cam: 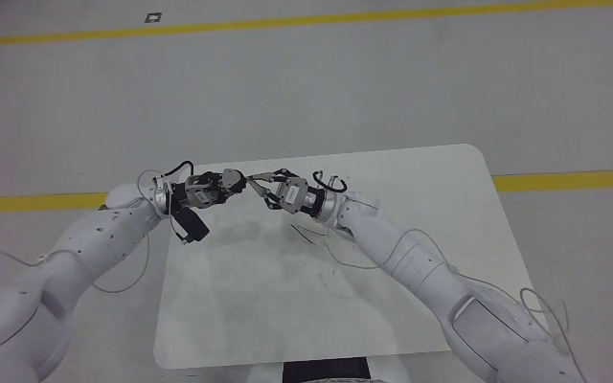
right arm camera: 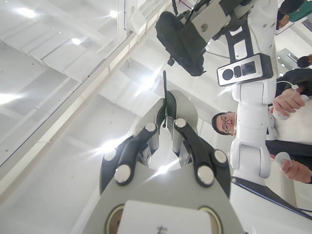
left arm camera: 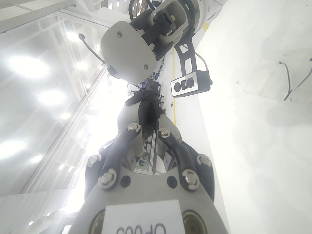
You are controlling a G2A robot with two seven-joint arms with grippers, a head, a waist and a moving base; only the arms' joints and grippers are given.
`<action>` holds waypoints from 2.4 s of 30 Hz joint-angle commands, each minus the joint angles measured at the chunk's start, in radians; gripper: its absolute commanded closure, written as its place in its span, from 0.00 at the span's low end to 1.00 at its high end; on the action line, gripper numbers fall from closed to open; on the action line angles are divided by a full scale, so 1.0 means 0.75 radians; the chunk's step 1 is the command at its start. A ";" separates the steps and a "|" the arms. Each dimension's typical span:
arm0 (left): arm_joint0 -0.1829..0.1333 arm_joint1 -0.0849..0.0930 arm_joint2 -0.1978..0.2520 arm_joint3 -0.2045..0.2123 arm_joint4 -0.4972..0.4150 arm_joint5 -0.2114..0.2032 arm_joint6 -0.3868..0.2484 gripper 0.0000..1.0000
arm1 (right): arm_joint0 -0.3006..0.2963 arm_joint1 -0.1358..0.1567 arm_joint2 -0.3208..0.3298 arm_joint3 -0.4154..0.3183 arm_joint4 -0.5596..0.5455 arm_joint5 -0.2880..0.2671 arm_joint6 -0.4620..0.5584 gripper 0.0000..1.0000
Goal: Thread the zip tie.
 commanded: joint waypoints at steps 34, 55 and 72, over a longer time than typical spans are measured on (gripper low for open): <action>0.000 0.000 0.000 0.000 0.000 0.000 0.000 1.00 | -0.144 -0.003 0.113 -0.157 0.000 0.000 -0.127 1.00; 0.000 0.000 0.000 0.000 0.000 0.000 0.000 1.00 | -0.142 -0.061 0.147 -0.091 0.000 0.000 -0.145 1.00; 0.000 0.000 0.000 0.000 0.000 0.000 0.000 1.00 | -0.144 -0.063 0.156 -0.089 0.000 0.000 -0.143 1.00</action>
